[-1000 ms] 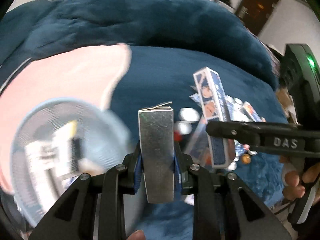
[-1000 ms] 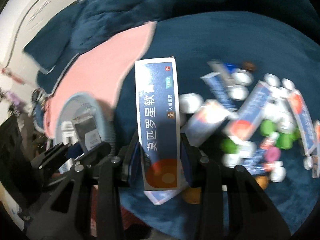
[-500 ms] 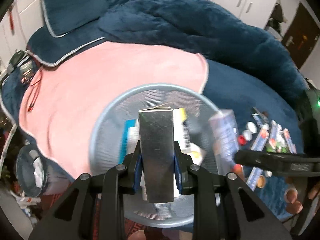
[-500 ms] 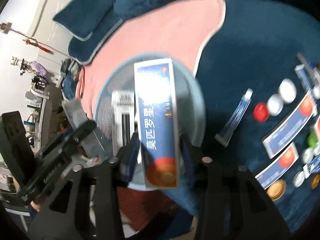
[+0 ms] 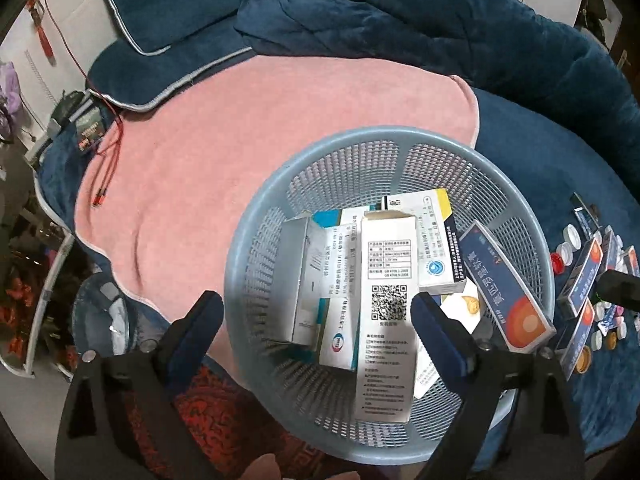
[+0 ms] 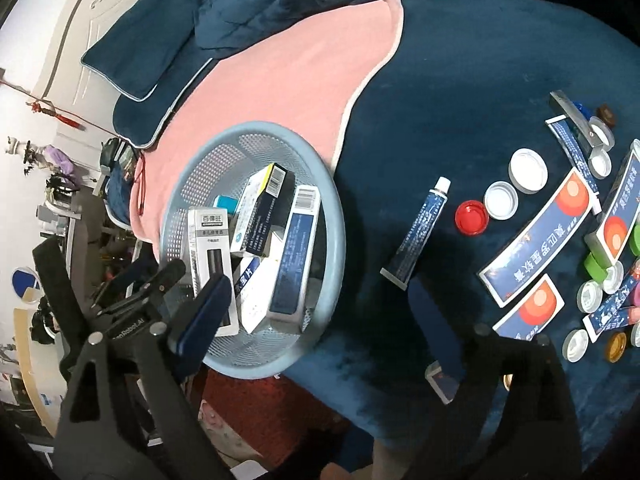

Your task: Organize objects

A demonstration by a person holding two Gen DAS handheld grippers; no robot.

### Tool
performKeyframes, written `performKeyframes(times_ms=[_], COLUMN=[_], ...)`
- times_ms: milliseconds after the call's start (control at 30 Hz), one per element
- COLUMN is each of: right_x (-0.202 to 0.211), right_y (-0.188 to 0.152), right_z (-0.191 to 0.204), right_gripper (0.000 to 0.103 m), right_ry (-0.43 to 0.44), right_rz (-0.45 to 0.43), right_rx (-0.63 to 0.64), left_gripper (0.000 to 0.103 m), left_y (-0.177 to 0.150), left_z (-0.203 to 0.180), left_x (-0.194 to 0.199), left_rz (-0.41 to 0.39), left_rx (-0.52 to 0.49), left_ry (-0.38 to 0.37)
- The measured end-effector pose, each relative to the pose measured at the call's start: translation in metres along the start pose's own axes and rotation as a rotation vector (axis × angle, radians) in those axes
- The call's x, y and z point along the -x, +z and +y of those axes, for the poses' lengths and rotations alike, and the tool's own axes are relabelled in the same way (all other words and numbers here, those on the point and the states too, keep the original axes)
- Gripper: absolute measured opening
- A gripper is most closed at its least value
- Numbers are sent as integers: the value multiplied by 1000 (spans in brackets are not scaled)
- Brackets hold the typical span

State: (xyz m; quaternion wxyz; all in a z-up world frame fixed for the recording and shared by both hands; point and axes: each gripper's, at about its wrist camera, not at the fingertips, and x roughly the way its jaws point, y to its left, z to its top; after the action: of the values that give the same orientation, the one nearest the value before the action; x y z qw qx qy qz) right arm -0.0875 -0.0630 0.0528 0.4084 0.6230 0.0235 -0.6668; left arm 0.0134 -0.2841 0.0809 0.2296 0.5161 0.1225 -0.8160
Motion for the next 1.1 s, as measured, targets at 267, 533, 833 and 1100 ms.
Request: performKeyframes(times_ms=[267, 533, 833, 1100], right_x=[9, 36, 104, 140], right_y=[-8, -10, 3, 12], right_z=[-9, -64, -176, -265], right_gripper=[101, 103, 103, 102], right_ry=[-78, -141, -228, -413], right_rz=[-19, -67, -152, -129], right_rx=[32, -84, -291, -217], left_gripper=[102, 103, 103, 103], left_y=[6, 16, 13, 3], left_z=[-30, -101, -209, -280], left_x=[21, 33, 26, 1], left_rz=[-45, -75, -55, 10], left_rx=[-39, -131, -311, -406], left_ry=[-46, -154, -292, -340])
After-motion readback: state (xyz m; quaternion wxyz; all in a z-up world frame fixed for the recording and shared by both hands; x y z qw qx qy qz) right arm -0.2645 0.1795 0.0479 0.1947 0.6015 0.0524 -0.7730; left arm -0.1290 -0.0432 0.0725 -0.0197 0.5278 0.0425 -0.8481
